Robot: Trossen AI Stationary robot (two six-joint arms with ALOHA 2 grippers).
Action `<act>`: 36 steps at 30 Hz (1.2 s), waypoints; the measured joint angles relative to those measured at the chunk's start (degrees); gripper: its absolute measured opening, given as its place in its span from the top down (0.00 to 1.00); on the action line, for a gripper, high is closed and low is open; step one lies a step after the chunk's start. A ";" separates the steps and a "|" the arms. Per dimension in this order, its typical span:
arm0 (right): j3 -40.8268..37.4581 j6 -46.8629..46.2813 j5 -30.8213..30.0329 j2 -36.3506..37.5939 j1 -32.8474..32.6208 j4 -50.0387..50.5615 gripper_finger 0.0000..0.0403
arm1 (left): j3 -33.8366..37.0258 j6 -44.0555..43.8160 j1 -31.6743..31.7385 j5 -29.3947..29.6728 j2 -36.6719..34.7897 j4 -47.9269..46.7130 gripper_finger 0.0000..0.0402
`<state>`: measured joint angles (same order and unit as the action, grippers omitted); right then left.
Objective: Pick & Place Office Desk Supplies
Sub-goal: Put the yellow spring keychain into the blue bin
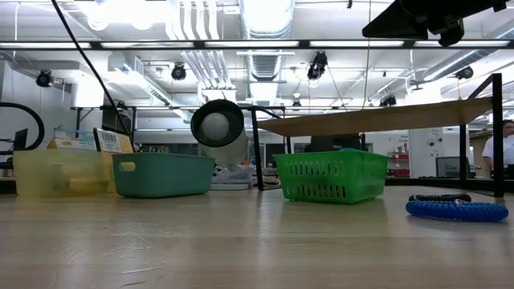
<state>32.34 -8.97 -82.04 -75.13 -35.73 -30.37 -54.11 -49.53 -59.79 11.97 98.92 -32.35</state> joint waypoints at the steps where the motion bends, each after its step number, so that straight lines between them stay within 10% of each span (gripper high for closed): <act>1: 0.00 0.00 0.00 0.00 0.00 0.00 0.98 | 0.00 0.06 0.03 -0.04 -0.22 -0.15 0.99; 20: 0.00 0.00 -0.02 -0.02 0.00 0.00 0.98 | 0.07 -1.23 3.40 3.59 -8.21 -2.66 1.00; 36: 0.00 0.02 -0.02 -0.02 0.00 0.00 0.98 | 0.07 -7.33 19.86 10.98 -15.99 -13.16 1.00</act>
<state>32.34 -8.95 -82.06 -75.16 -35.73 -30.37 -54.04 -56.86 -39.93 22.95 82.94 -45.52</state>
